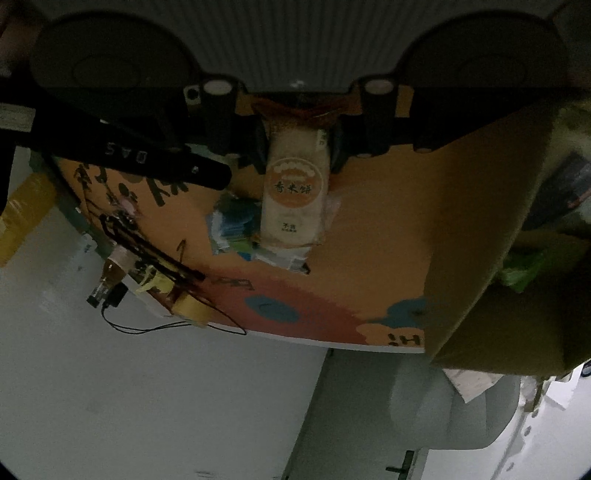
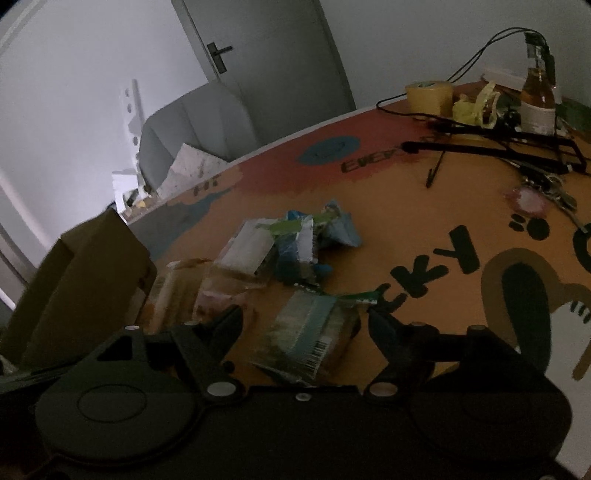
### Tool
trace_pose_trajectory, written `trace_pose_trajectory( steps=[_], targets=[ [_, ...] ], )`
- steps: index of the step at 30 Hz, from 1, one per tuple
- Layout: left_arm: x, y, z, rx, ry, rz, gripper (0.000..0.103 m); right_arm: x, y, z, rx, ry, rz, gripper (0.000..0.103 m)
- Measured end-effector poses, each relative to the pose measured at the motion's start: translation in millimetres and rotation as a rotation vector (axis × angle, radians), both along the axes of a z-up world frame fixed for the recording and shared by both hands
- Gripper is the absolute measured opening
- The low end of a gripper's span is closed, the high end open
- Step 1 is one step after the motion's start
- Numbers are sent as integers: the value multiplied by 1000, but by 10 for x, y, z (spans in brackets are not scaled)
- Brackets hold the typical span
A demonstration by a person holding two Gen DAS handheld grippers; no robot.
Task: Organize snacks
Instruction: 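Lift the bread roll and the barcoded packet off the pile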
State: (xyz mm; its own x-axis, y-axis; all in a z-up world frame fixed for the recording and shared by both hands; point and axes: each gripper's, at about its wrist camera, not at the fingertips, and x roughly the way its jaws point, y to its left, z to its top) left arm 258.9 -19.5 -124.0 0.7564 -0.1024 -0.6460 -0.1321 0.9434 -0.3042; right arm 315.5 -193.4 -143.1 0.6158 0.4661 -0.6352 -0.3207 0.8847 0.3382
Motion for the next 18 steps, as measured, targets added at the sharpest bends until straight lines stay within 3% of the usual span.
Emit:
trace_pose_trajectory(
  steps=[18],
  targets=[
    [-11, -21, -187, 21, 37, 17, 34, -104, 6, 12, -131, -53, -56, 67]
  ],
)
